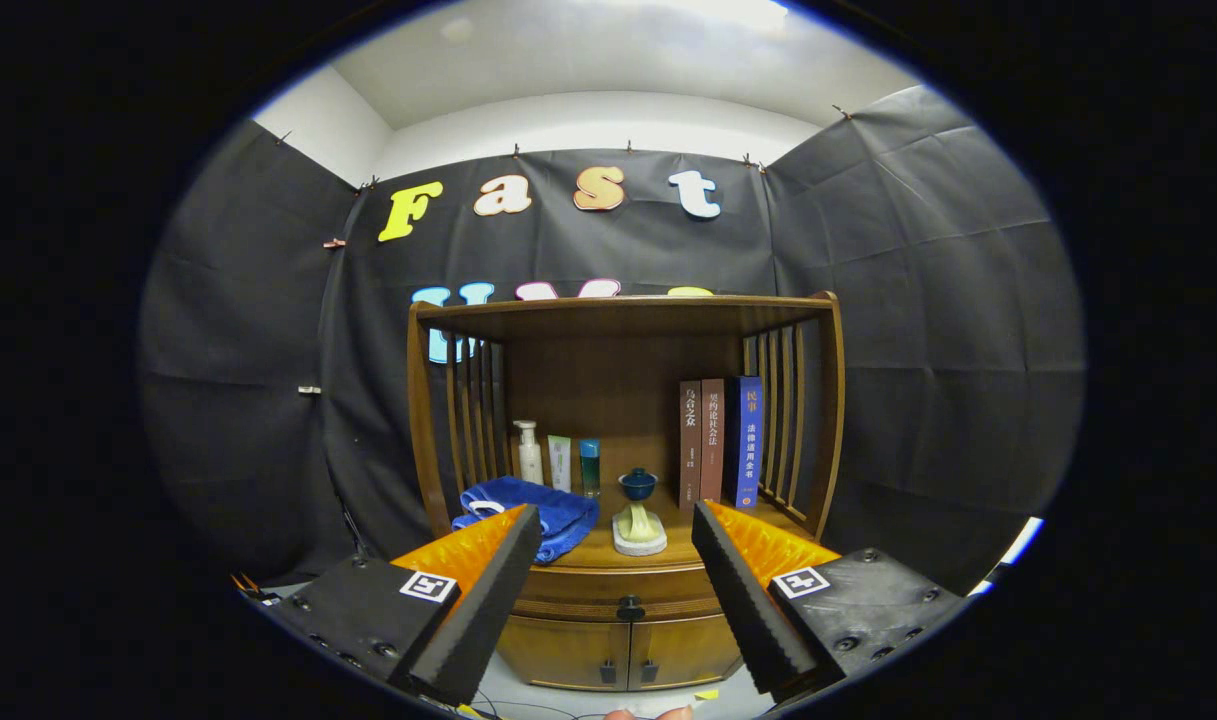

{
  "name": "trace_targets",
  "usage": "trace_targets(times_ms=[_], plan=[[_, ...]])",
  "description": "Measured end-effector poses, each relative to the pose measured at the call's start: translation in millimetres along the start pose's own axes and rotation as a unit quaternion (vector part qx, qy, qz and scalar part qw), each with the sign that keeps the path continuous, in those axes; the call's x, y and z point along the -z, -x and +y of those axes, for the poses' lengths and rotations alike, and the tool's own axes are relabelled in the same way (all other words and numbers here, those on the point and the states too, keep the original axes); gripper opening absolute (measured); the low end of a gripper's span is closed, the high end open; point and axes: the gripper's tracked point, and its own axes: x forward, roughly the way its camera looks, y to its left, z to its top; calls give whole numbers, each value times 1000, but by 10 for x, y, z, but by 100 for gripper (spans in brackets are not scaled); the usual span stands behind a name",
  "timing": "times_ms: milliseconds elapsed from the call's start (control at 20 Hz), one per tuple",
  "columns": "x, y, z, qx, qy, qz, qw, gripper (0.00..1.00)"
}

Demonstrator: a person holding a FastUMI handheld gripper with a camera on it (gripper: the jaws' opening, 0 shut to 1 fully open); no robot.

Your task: Pull open the drawer, take out the items inside it, and place them on the countertop above the cabinet.

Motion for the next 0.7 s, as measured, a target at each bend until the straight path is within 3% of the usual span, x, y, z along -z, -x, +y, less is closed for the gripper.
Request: trace_targets(times_ms=[700], plan=[[-85,-24,54,-1,3,-9,1000,99]])
